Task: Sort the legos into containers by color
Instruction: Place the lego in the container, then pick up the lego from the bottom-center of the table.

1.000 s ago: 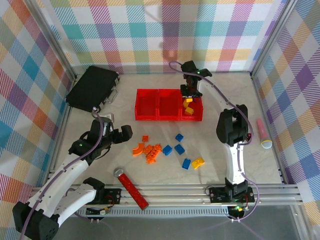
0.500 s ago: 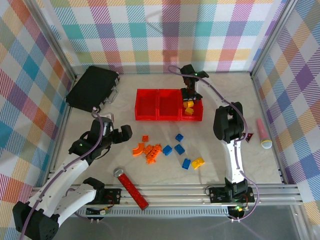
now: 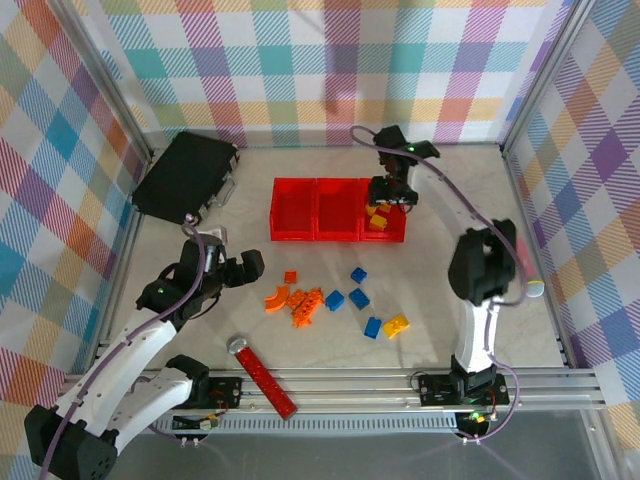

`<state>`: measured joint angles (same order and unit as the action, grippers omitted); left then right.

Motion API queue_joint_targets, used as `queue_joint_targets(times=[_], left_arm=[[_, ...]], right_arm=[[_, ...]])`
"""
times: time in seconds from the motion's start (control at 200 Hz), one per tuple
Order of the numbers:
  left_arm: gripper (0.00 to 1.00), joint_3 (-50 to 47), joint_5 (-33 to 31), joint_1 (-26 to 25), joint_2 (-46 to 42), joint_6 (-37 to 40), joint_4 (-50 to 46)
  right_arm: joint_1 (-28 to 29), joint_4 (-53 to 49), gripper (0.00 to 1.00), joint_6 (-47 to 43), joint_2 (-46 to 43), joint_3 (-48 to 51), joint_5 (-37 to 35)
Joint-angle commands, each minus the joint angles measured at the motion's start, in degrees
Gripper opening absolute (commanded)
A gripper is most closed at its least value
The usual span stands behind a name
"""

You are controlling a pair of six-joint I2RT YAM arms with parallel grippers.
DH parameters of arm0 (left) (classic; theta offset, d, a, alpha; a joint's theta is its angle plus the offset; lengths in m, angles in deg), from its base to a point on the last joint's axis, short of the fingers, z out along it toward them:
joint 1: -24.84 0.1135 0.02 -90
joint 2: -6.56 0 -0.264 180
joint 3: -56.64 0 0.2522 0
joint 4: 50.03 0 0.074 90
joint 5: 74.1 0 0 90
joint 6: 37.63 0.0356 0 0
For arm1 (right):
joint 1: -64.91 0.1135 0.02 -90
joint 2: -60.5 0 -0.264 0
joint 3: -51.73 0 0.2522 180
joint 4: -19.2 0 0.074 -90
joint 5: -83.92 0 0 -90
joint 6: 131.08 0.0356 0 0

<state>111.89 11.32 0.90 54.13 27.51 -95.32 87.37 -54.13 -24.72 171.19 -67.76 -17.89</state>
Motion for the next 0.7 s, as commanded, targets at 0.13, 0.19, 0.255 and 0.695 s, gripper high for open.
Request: queue_joint_targets(times=[0.13,0.19,0.255,0.695], left_arm=[[1.00,0.38,2.85,-1.27,-0.65,-0.07,0.06],[1.00,0.43,2.80,-1.43,-0.42,-0.08,0.11],[1.00,0.38,2.76,-1.54,-0.40,0.01,0.11],[1.00,-1.36,4.14,-1.69,-0.83,-0.19,1.82]], right_arm=[[0.93,-1.11,0.69,12.56,-20.36,20.99,7.24],[1.63,-2.08,0.69,15.81,-24.48,26.36,6.98],[2.40,-2.83,0.73,21.10,-29.16,32.15,6.68],[7.25,-1.40,0.71,64.50,-58.29,61.91,0.61]])
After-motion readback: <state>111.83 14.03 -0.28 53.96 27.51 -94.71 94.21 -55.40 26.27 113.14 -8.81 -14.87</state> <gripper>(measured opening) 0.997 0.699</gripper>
